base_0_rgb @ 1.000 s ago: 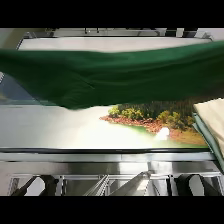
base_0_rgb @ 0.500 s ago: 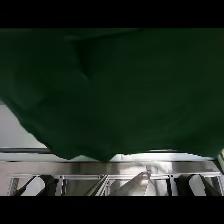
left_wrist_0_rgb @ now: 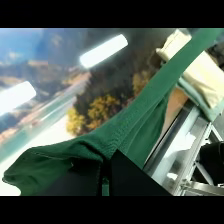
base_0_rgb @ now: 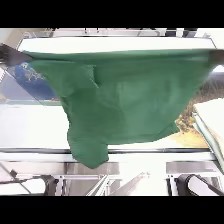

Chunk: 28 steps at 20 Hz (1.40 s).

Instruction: Fold the shirts.

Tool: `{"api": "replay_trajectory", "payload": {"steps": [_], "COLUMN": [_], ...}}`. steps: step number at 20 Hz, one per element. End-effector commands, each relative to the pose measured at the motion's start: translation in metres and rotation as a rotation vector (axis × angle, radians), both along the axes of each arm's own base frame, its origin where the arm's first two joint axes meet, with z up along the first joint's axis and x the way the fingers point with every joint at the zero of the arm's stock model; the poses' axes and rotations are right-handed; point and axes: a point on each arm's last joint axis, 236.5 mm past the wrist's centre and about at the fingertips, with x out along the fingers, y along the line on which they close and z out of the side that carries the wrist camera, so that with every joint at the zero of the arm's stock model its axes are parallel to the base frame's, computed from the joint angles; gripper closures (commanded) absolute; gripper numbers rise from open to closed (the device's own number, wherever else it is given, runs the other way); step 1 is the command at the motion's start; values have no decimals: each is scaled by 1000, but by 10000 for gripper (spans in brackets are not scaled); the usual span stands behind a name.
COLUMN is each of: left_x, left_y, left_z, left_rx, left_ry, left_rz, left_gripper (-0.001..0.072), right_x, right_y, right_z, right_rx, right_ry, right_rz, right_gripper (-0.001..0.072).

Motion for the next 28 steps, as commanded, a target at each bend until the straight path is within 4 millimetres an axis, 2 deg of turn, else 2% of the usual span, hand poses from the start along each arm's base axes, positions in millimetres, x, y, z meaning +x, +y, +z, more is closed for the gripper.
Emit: {"api": "replay_trajectory", "payload": {"steps": [1,4,6,9,11,13,16,19,21,25,28], "left_x": [55,94,116,120,111,98,77,54,44,25,18], "left_y": [-11,-1,10,13,4,-4,-12,-24,-25,-23,-25], "left_z": [-90,-138,-165,-202,-209,-212,-230,-231,-242,-277,-287], "left_rx": [27,1,-14,-25,-30,-19,79,99,97,117,113], "left_ry": [172,254,265,317,351,390,496,581,660,761,795], "left_rz": [-7,56,133,187,161,112,74,7,22,52,60], "left_gripper": [679,679,680,680,680,680,680,680,681,681,681], "right_x": [56,93,113,136,140,129,94,66,54,54,53], "right_y": [0,-10,-15,-13,-12,-11,-4,-12,-14,-16,-17], "right_z": [-92,-152,-175,-191,-198,-211,-235,-257,-271,-275,-278], "right_rx": [88,211,259,285,309,295,249,200,149,130,118], "right_ry": [90,127,138,156,194,264,405,524,579,582,587], "right_rz": [-15,-74,-87,-61,-52,-25,85,129,147,141,137], "right_gripper": [696,696,697,696,696,696,697,696,696,696,696]}}
